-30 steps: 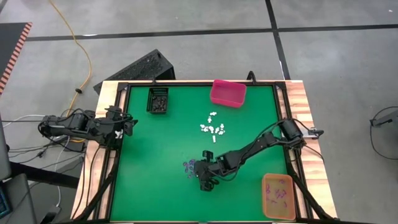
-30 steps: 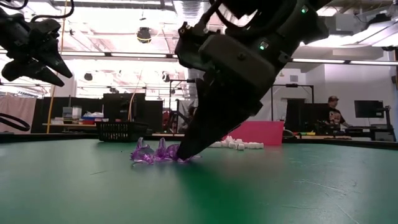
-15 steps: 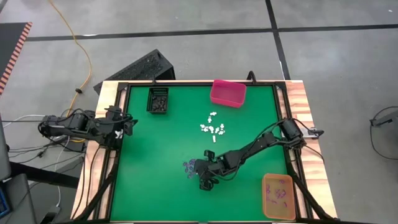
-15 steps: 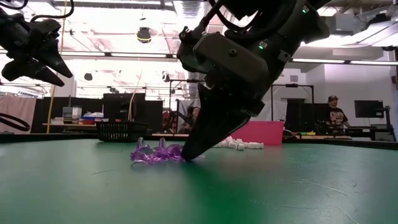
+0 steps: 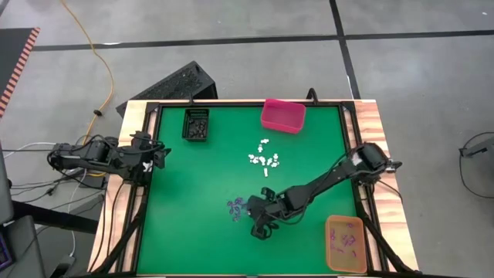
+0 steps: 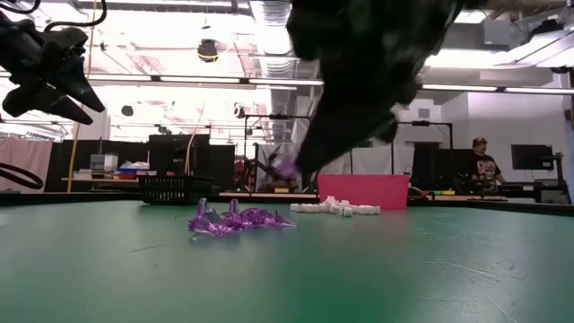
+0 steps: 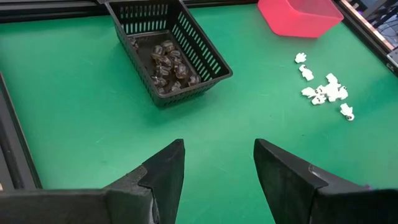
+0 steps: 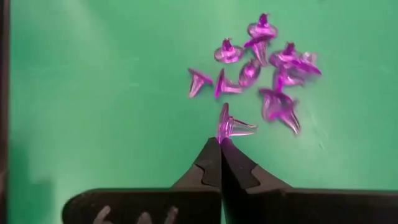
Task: Sort Halloween decoration
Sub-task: Put the pink witch hat toy into the orange bin
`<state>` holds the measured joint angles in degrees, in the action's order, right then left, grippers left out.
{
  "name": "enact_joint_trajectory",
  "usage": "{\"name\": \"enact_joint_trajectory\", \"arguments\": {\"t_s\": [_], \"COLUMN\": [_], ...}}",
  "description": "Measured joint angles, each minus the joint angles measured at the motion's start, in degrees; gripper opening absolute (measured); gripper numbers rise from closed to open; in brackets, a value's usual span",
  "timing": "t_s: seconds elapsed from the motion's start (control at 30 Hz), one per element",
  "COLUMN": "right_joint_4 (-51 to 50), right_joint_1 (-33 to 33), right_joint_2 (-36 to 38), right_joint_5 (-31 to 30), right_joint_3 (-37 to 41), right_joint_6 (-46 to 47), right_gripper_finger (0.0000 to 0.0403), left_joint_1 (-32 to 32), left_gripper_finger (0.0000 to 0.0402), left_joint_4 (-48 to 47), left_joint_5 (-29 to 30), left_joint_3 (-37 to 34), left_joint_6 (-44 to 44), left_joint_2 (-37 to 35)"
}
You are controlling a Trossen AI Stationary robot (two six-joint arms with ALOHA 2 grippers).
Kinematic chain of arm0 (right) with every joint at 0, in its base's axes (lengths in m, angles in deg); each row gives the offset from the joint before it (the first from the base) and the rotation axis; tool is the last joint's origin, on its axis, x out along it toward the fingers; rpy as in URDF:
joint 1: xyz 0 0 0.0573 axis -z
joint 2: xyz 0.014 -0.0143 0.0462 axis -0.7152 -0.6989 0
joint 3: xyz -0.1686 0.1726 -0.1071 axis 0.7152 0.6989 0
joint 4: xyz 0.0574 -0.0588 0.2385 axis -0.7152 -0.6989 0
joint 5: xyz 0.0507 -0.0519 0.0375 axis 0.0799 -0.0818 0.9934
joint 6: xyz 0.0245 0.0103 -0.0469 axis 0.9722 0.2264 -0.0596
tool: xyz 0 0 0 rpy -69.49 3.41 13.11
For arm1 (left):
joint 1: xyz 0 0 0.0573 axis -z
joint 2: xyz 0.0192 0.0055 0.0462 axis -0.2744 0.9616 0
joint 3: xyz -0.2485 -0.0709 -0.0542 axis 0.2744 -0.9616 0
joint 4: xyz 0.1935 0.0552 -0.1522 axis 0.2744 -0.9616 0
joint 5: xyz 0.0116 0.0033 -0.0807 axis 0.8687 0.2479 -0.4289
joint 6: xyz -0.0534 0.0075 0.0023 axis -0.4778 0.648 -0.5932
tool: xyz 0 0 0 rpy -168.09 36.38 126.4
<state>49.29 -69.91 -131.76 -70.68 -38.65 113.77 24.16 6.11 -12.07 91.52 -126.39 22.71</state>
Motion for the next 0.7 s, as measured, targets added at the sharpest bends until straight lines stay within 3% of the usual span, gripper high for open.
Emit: {"name": "enact_joint_trajectory", "arguments": {"t_s": [0.13,0.27,0.7], "right_joint_4": [-7.5,-16.8,-42.8], "right_joint_1": [-1.6,-3.7,-16.5], "right_joint_2": [4.9,10.5,27.0], "right_joint_5": [1.1,6.9,21.5], "right_joint_3": [0.0,0.0,0.0], "right_joint_6": [4.6,12.1,44.1], "right_gripper_finger": [0.0016,0.0016,0.0016], "left_joint_1": [0.0,0.0,0.0], "left_gripper_finger": [0.0183,0.0183,0.0183], "left_joint_4": [0.0,0.0,0.0], "left_joint_5": [0.0,0.0,-0.2], "left_joint_3": [0.0,0.0,0.0], "left_joint_6": [0.0,0.0,-0.2], "left_joint_2": [0.0,0.0,0.0]}}
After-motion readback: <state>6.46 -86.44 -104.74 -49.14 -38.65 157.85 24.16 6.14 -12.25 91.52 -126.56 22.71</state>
